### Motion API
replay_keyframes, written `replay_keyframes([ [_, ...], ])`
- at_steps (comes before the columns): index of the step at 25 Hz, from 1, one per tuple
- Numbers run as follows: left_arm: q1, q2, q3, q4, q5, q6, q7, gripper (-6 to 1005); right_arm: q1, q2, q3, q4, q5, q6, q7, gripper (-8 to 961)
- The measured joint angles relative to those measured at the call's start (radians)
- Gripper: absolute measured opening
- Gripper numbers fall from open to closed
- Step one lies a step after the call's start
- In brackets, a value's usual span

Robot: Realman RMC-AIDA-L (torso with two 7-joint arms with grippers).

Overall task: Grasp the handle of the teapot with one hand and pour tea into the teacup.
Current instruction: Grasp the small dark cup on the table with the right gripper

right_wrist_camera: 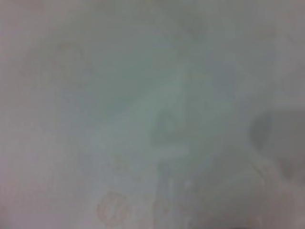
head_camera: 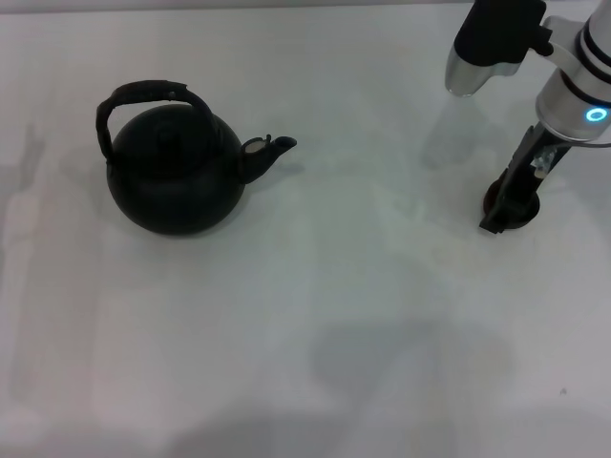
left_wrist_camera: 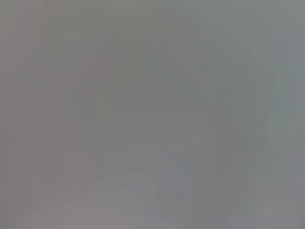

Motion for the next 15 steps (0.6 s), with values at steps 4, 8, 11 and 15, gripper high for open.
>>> replay_keyframes([
  [4, 0.000, 0.001, 0.000, 0.000, 0.000, 0.000, 0.000, 888, 0.000, 0.001, 0.008, -0.007, -0.006, -0.021, 0.000, 720],
  [8, 0.000, 0.001, 0.000, 0.000, 0.000, 0.000, 0.000, 887, 0.007, 0.002, 0.008, -0.010, -0.008, -0.028, 0.000, 719],
  [11, 0.000, 0.001, 0.000, 0.000, 0.000, 0.000, 0.000, 887, 0.009, 0.003, 0.008, -0.024, -0.008, -0.030, 0.000, 718],
  [15, 0.000, 0.001, 0.000, 0.000, 0.000, 0.000, 0.000, 887, 0.013, 0.004, 0.008, -0.034, -0.008, -0.033, 0.001, 713],
])
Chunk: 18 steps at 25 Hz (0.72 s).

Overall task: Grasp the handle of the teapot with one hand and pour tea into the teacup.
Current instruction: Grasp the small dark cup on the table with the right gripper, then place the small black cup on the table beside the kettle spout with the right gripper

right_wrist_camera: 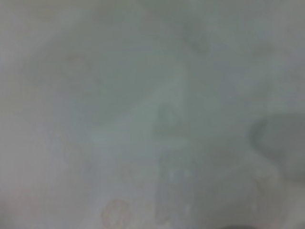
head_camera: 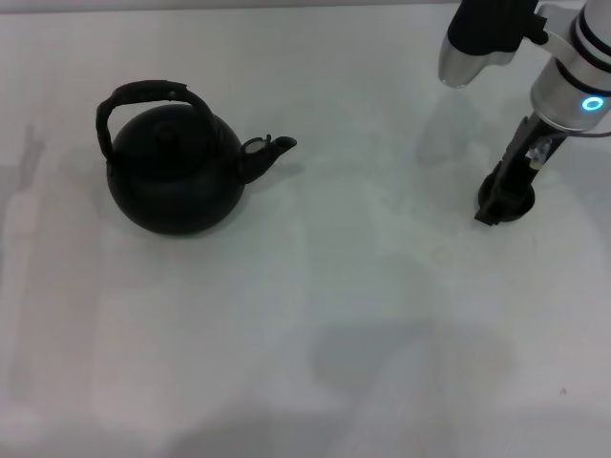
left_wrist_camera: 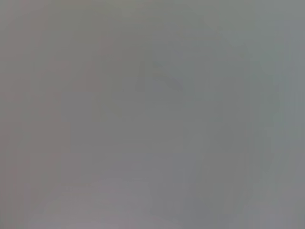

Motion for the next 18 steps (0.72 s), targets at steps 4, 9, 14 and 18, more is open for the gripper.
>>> replay_keyframes([
  [4, 0.000, 0.001, 0.000, 0.000, 0.000, 0.000, 0.000, 888, 0.021, 0.007, -0.009, -0.013, 0.002, -0.002, 0.000, 710],
  [9, -0.001, 0.001, 0.000, 0.000, 0.000, 0.000, 0.000, 888, 0.083, 0.020, -0.066, -0.011, 0.034, 0.011, 0.000, 716],
  [14, 0.000, -0.001, 0.002, 0.000, 0.000, 0.000, 0.000, 888, 0.140, 0.020, -0.172, 0.014, 0.140, 0.058, 0.001, 722],
  [18, 0.000, -0.002, 0.006, 0.000, 0.002, 0.000, 0.000, 887, 0.185, 0.021, -0.284, 0.051, 0.216, 0.107, 0.031, 727],
])
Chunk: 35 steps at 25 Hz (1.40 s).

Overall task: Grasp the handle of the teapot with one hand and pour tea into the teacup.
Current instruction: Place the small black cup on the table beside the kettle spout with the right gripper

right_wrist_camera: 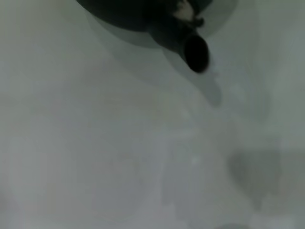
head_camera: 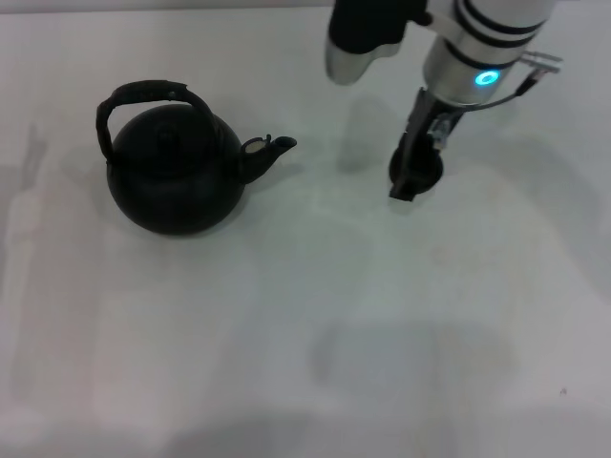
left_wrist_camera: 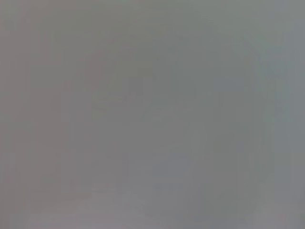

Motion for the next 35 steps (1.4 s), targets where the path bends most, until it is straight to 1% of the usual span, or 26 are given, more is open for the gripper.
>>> replay_keyframes([
  [4, -0.002, 0.000, 0.001, 0.007, 0.008, 0.000, 0.000, 887, 0.032, 0.000, -0.132, 0.016, 0.116, 0.056, 0.013, 732],
  [5, -0.002, 0.000, 0.001, 0.008, 0.008, 0.000, 0.000, 887, 0.032, 0.000, -0.132, 0.016, 0.116, 0.056, 0.013, 733],
  [8, -0.002, -0.001, 0.001, 0.013, 0.009, 0.001, 0.000, 887, 0.042, 0.000, -0.185, 0.016, 0.184, 0.082, 0.013, 737],
  [17, -0.002, -0.002, 0.002, 0.020, 0.011, 0.002, 0.000, 888, 0.057, 0.000, -0.378, 0.017, 0.338, 0.176, 0.014, 748],
  [28, 0.002, -0.002, 0.002, 0.020, 0.011, 0.001, 0.000, 887, 0.059, 0.000, -0.445, 0.030, 0.374, 0.214, 0.014, 761],
  [35, 0.004, -0.002, 0.002, 0.022, 0.010, 0.001, -0.001, 888, 0.053, 0.000, -0.459, 0.029, 0.381, 0.226, 0.013, 770],
])
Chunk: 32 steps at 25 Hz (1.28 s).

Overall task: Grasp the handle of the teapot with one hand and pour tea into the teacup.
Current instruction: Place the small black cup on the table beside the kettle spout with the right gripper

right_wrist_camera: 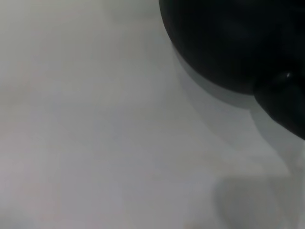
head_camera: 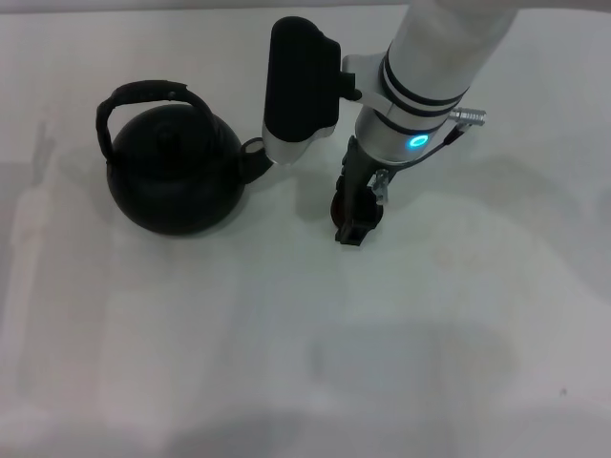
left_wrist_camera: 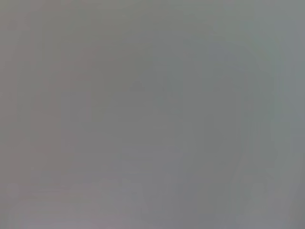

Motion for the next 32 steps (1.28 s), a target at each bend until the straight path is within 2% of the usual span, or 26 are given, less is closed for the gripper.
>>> replay_keyframes([
  [15, 0.003, 0.000, 0.000, 0.000, -0.006, 0.000, -0.001, 888, 0.007, 0.000, -0.010, -0.012, 0.014, -0.002, 0.000, 788],
  [22, 0.003, 0.000, 0.000, 0.000, -0.008, 0.000, -0.001, 887, -0.005, 0.000, 0.003, -0.044, 0.028, 0.003, -0.001, 828],
  [25, 0.004, 0.000, 0.000, 0.000, -0.007, 0.000, -0.001, 887, -0.018, 0.000, 0.036, -0.051, 0.031, 0.009, -0.001, 831],
  [32, 0.013, 0.000, 0.000, -0.001, -0.003, 0.009, -0.045, 887, -0.065, -0.008, 0.183, -0.056, 0.013, -0.010, -0.010, 836],
])
